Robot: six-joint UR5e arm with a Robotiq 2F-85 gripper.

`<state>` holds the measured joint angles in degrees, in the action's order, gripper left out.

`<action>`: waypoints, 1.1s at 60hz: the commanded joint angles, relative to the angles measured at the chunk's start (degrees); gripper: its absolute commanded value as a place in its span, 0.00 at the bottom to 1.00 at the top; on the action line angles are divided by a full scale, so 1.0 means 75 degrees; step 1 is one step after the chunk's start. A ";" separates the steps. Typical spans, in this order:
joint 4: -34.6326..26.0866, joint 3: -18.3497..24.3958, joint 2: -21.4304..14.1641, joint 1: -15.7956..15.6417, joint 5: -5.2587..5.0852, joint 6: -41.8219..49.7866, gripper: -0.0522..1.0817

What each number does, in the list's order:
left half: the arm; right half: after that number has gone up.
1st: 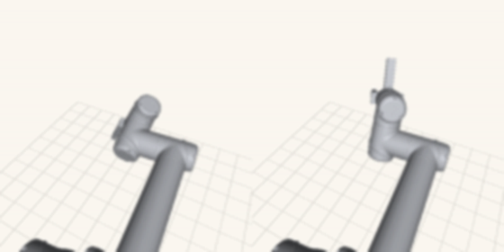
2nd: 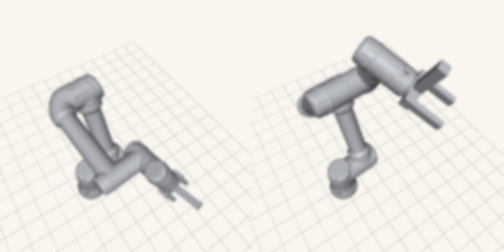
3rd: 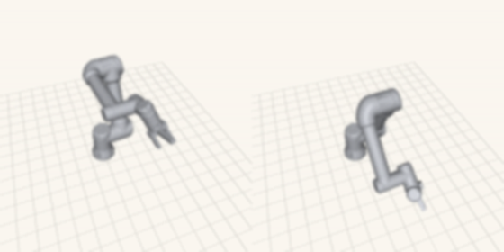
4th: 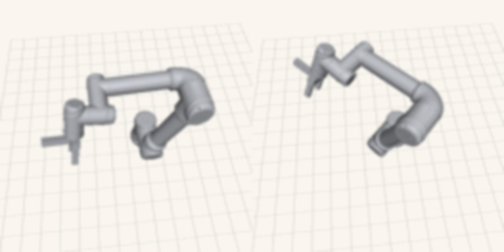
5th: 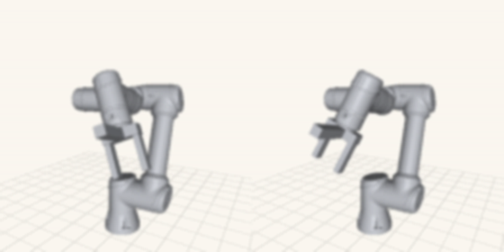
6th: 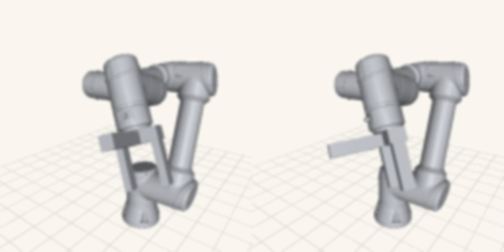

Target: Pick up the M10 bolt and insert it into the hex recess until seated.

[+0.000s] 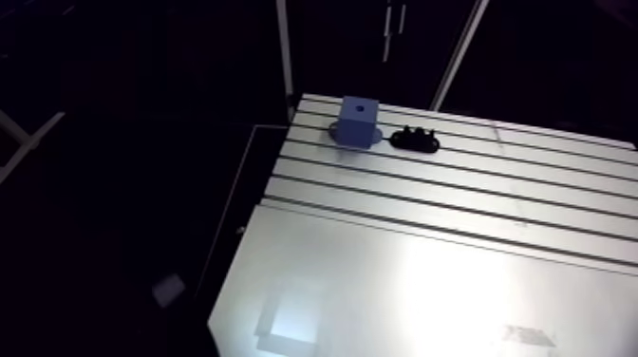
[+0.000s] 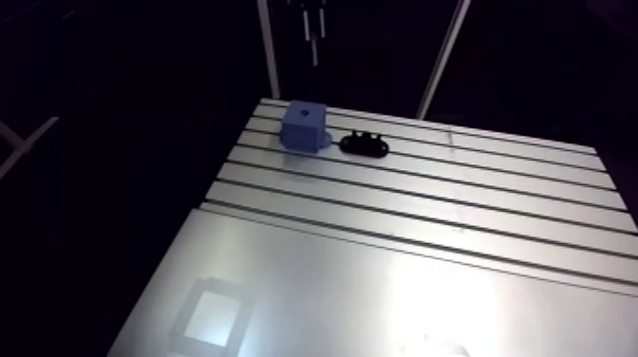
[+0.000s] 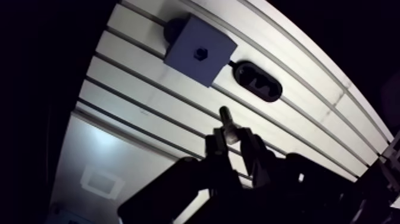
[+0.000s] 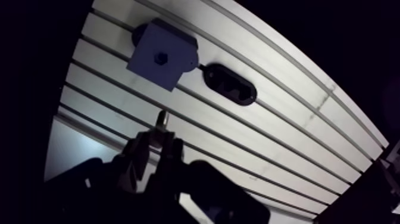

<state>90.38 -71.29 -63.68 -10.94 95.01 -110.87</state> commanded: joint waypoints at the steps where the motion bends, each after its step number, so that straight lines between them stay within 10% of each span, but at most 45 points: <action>1: 0.0321 0.0238 0.0288 -0.0075 0.0005 -0.0255 0.79; 66: 0.0832 0.0079 0.0787 -0.0359 0.0017 -0.0201 0.79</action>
<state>96.45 -69.85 -57.87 -13.33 95.09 -112.50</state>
